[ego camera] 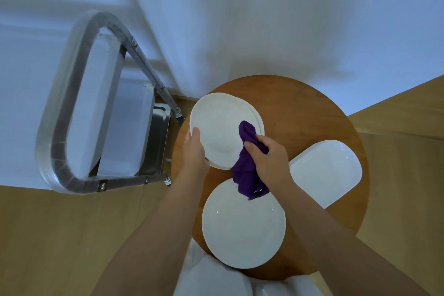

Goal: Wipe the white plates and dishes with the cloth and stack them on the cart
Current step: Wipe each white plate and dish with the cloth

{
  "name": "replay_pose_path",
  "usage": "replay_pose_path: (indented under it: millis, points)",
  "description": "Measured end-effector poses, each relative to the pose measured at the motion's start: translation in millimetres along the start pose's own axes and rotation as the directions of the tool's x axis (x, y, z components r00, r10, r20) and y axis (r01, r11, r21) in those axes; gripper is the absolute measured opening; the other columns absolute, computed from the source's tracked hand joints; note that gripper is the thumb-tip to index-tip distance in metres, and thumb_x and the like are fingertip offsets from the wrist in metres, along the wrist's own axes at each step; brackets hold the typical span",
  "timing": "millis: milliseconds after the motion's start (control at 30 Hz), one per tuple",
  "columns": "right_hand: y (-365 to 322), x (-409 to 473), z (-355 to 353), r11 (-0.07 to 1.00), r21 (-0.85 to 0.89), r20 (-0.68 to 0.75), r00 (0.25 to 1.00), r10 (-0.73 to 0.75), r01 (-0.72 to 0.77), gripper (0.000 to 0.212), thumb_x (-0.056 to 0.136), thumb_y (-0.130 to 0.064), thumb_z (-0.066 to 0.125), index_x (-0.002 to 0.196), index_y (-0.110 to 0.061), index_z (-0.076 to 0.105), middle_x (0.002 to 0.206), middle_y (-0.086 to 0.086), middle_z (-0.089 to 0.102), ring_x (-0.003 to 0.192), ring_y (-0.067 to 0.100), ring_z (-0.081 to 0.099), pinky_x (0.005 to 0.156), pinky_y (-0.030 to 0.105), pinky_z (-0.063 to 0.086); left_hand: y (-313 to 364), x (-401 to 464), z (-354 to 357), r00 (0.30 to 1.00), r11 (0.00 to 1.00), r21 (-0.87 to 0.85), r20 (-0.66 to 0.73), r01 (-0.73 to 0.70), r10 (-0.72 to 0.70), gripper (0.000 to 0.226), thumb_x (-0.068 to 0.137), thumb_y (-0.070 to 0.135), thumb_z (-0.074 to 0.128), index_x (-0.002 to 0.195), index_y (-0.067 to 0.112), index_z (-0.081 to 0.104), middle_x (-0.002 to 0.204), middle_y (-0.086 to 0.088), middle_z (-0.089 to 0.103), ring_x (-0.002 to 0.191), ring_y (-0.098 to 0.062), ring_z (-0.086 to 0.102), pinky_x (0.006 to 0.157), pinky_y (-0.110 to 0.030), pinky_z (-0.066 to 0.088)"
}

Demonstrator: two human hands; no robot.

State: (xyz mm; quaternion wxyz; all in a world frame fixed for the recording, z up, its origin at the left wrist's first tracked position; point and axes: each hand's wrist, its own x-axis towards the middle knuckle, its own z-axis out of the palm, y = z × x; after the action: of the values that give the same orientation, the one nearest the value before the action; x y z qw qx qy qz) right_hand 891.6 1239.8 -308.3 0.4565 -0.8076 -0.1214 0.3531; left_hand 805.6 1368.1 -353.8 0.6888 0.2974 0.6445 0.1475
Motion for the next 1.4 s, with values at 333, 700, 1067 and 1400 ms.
replay_pose_path:
  millis: [333, 700, 1067, 1400]
  points:
    - [-47, -21, -35, 0.990, -0.112, -0.116, 0.989, -0.093, 0.080, 0.036, 0.096, -0.037, 0.046, 0.131, -0.026, 0.044, 0.124, -0.001, 0.055, 0.117, 0.023, 0.051, 0.095, 0.040, 0.048, -3, -57, -11, 0.954, 0.842, -0.511, 0.298, 0.174, -0.016, 0.038, 0.090, 0.053, 0.052, 0.121, 0.033, 0.059, 0.118, -0.008, 0.069, 0.109, -0.038, 0.063, 0.092, -0.063, 0.047]
    - [-40, -39, -35, 0.589, -0.804, -0.194, 0.896, -0.398, 0.088, 0.064, 0.097, -0.045, 0.031, 0.150, -0.013, 0.012, 0.157, 0.014, 0.009, 0.144, 0.035, 0.003, 0.115, 0.050, 0.003, 1, -149, -5, 0.841, 0.891, -0.434, 0.525, 0.136, 0.128, 0.051, 0.086, 0.044, 0.055, 0.132, 0.023, 0.052, 0.122, -0.014, 0.066, 0.112, -0.039, 0.062, 0.097, -0.058, 0.046]
    - [-86, -57, -16, 0.669, -0.506, -0.085, 0.740, -0.667, 0.545, 0.059, 0.095, -0.036, 0.020, 0.149, -0.013, 0.020, 0.155, 0.011, 0.021, 0.144, 0.027, 0.012, 0.119, 0.040, 0.006, 11, -189, -5, 0.674, 0.903, -0.418, 0.640, -0.098, 0.369, 0.053, 0.088, 0.044, 0.051, 0.136, 0.020, 0.051, 0.131, -0.017, 0.060, 0.121, -0.038, 0.056, 0.098, -0.060, 0.045]
    - [-78, -94, -11, 0.531, -0.306, 0.351, 0.613, -0.708, 0.790, 0.057, 0.093, -0.046, 0.017, 0.146, -0.026, 0.028, 0.155, -0.009, 0.021, 0.144, 0.006, 0.003, 0.118, 0.037, 0.002, 32, -188, -20, 0.785, 0.860, -0.510, 0.520, -0.031, 0.337, 0.046, 0.080, 0.056, 0.063, 0.098, 0.016, 0.078, 0.108, -0.009, 0.073, 0.093, -0.025, 0.072, 0.063, -0.037, 0.059]
